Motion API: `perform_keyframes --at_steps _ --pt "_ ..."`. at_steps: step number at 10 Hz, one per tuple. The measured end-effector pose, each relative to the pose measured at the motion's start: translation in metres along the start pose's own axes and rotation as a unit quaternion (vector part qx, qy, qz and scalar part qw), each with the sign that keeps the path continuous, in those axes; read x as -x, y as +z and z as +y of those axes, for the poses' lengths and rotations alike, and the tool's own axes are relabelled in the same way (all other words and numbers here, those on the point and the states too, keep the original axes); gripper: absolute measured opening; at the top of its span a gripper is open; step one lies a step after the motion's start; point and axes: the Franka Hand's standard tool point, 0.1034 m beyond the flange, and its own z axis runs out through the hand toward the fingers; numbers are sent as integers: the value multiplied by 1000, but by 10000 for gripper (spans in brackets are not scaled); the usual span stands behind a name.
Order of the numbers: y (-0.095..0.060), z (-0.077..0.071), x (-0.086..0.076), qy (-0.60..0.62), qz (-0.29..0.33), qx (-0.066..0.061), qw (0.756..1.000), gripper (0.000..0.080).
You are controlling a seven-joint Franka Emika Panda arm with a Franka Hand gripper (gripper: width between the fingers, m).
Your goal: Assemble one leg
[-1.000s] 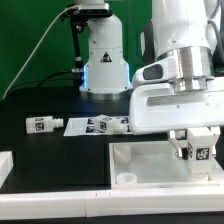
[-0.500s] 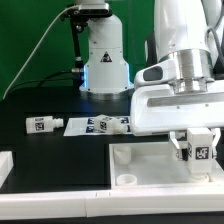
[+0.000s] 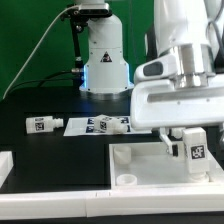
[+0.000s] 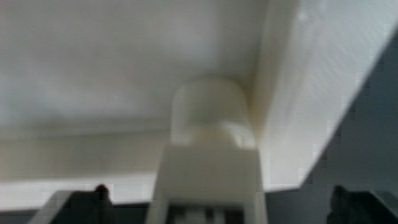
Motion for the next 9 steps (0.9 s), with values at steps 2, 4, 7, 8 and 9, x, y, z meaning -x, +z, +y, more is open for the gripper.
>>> perform_keyframes --at_steps 2,4,7,8,9 --pt "-12 -2 -12 4 -14 -7 1000 639" --pt "-18 2 -25 12 -30 -11 999 648" --pt "-9 8 -18 37 -142 -20 989 649" --pt "-10 2 -13 45 -179 -24 983 649" --pt "-10 -3 -7 52 -212 -26 975 649"
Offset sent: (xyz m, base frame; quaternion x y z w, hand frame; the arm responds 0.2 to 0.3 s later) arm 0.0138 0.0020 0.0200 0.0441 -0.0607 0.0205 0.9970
